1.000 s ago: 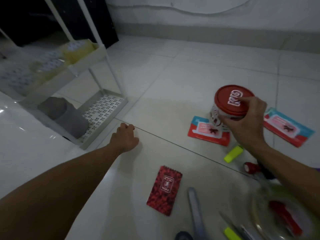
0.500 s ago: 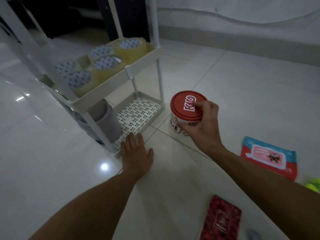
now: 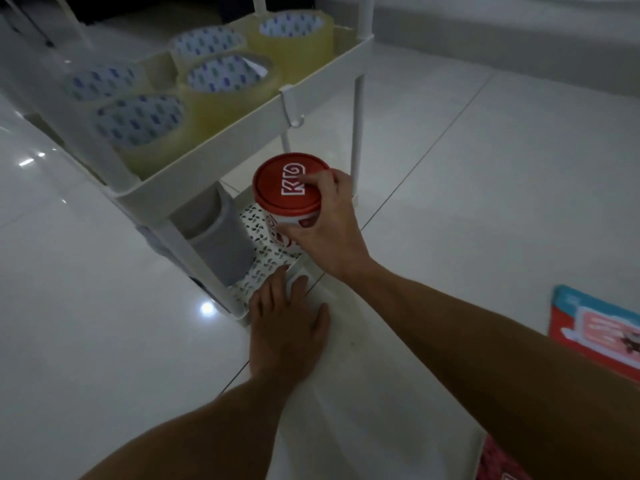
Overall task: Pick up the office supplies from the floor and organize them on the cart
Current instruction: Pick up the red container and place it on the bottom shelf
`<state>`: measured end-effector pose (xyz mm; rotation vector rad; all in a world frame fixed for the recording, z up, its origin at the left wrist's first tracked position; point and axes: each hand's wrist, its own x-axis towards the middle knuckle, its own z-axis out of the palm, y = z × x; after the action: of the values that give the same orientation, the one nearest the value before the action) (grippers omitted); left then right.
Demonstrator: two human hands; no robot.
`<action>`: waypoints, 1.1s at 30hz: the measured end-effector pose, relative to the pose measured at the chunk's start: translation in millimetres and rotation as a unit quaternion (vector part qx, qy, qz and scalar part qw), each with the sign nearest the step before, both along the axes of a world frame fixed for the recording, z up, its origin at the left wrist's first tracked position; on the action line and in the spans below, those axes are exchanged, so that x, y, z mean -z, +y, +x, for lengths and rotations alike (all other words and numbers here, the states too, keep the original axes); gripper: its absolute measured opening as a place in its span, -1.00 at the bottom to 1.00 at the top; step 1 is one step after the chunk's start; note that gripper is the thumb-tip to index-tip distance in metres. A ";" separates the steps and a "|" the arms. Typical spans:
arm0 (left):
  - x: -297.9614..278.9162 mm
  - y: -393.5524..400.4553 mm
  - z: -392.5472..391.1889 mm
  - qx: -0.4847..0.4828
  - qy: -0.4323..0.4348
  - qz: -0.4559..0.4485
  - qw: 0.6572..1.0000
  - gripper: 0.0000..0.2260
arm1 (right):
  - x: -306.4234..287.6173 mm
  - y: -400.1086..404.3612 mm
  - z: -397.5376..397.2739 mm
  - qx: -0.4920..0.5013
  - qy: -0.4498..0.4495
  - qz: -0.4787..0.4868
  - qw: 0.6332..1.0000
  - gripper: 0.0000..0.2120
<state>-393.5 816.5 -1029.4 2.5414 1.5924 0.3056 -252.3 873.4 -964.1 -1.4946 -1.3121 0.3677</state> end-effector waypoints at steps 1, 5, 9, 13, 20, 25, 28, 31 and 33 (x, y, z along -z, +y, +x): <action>0.9 0.6 0.1 -0.003 -0.005 -0.003 1.000 -0.52 | 1.6 7.7 -3.8 -0.004 -0.010 -0.001 1.000 -0.22; 3.5 0.7 -1.4 -0.011 -0.014 -0.023 1.000 -0.50 | 10.4 33.7 -16.5 -0.020 -0.044 -0.007 0.999 -0.24; 5.7 0.9 0.0 -0.010 -0.007 0.002 1.000 -0.48 | 26.9 49.8 -24.9 -0.009 -0.008 -0.019 1.000 -0.26; 11.1 4.1 -2.2 -0.008 0.029 -0.010 0.999 -0.40 | 37.4 69.0 -41.8 -0.003 -0.005 -0.030 1.000 -0.22; 3.3 1.8 -0.7 -0.007 0.014 0.009 1.000 -0.51 | 18.1 68.6 -16.8 -0.137 0.027 -0.171 0.975 -0.10; 2.0 -0.2 0.4 0.000 0.043 -0.004 0.999 -0.48 | -1.0 -17.4 10.5 -0.117 -0.024 -0.173 0.978 -0.19; 1.0 0.0 1.8 0.008 0.048 -0.028 0.998 -0.47 | -14.0 -80.1 45.1 -0.112 -0.094 -0.204 0.968 -0.36; -3.7 -5.2 3.7 0.012 0.072 -0.010 0.997 -0.47 | -24.9 -148.3 87.3 -0.099 -0.162 -0.235 0.953 -0.50; -12.1 -10.9 10.1 0.018 0.085 0.008 0.996 -0.47 | -29.6 -194.8 116.2 -0.084 -0.193 -0.252 0.944 -0.53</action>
<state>-383.4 805.6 -1017.3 2.6687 1.6015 0.0996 -136.1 678.6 -934.5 -1.9567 -1.7544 0.5730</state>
